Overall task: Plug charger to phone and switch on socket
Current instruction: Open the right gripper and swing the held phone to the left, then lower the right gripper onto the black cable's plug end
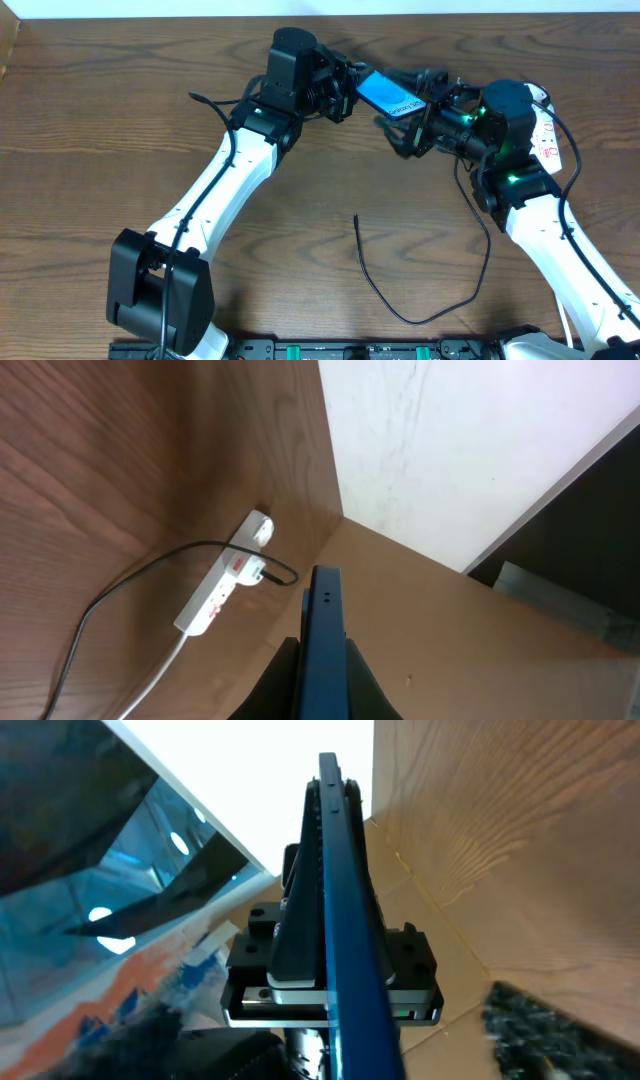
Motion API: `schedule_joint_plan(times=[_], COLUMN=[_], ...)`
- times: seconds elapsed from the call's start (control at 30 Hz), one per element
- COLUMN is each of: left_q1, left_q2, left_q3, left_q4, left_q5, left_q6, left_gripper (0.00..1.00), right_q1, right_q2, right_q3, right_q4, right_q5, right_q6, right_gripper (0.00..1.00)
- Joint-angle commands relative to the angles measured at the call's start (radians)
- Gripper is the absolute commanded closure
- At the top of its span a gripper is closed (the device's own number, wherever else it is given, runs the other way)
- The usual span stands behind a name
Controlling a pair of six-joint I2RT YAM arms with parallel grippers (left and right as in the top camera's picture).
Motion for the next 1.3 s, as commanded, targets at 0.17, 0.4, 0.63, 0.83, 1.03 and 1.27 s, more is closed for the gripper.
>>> schedule_joint_plan(times=[0.17,0.4,0.63,0.83,1.03,1.27], left_q1=[0.077,0.266,0.459,0.544,0.597,0.615], left_q2=[-0.011,-0.011,-0.011,-0.011,-0.011,-0.011], left_q3=[0.024,0.024,0.024,0.023,0.023,0.023], left_q4=[0.01,0.01,0.006,0.006,0.006,0.006], left_q5=[0.008,0.296,0.697,0.922,0.951,0.95], left_q6=[0.056,0.156,0.62,0.767,0.789,0.789], left_gripper=[0.93,0.93,0.93,0.92,0.93,0.92], right_q1=[-0.04,-0.145,-0.175,-0.14,-0.094,-0.022], right_q2=[-0.004,-0.004,-0.004,-0.004,-0.004,-0.004], right_q3=[0.021,0.021,0.021,0.021,0.028,0.162], right_q4=[0.092,0.095,0.089,0.065,0.035,-0.376], right_q5=[-0.097,-0.289,-0.396,-0.38,-0.299,-0.054], right_q6=[-0.12,-0.411,-0.678,-0.795,-0.798,-0.964], right_gripper=[0.01,0.01,0.01,0.01,0.01,0.01])
